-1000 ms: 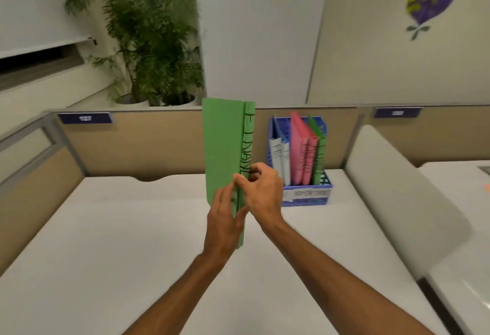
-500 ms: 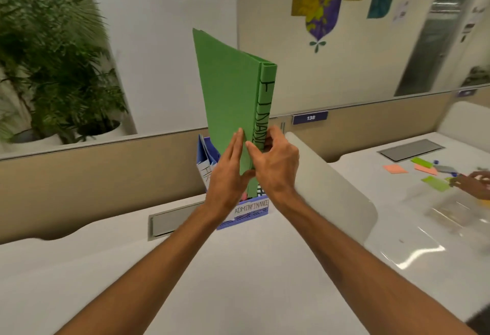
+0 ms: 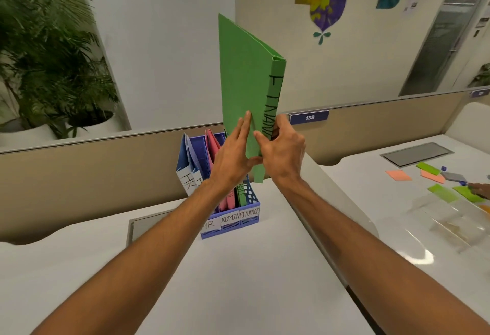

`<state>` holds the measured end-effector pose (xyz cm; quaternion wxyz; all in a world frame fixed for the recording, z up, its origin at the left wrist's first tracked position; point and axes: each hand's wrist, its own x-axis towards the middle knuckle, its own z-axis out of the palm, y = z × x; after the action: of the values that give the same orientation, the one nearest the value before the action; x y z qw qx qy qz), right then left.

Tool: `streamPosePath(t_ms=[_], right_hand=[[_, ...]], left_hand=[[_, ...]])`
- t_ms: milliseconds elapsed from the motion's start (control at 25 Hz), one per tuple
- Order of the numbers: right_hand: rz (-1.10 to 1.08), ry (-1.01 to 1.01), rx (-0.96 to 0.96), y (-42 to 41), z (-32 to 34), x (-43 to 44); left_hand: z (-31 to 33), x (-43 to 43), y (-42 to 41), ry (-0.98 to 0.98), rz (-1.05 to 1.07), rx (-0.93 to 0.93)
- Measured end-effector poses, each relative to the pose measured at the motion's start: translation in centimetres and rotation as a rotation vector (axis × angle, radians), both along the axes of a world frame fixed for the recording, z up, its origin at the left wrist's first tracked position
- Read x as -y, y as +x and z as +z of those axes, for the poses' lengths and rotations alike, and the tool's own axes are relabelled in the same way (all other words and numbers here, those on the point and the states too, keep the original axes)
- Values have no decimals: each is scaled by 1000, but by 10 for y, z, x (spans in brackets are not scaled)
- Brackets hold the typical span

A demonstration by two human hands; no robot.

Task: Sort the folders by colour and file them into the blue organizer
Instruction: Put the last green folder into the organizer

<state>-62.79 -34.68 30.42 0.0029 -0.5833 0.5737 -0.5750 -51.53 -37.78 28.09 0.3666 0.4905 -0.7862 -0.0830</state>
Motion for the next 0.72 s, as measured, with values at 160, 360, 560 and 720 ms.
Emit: streamPosePath(t_ms=[160,360,560,720], right_hand=[[112,11,0,-22,-26,52],[228,38,11,-42,-57,100],[274,16,10,-62,-71,120],[260,18,-20,-70,-81,129]], left_hand=[[-21,42,-15,40,113,87],[-53,81,-31,75,223,157],[-78,103,-39,143,287,264],[-99,114,-30,301,347,517]])
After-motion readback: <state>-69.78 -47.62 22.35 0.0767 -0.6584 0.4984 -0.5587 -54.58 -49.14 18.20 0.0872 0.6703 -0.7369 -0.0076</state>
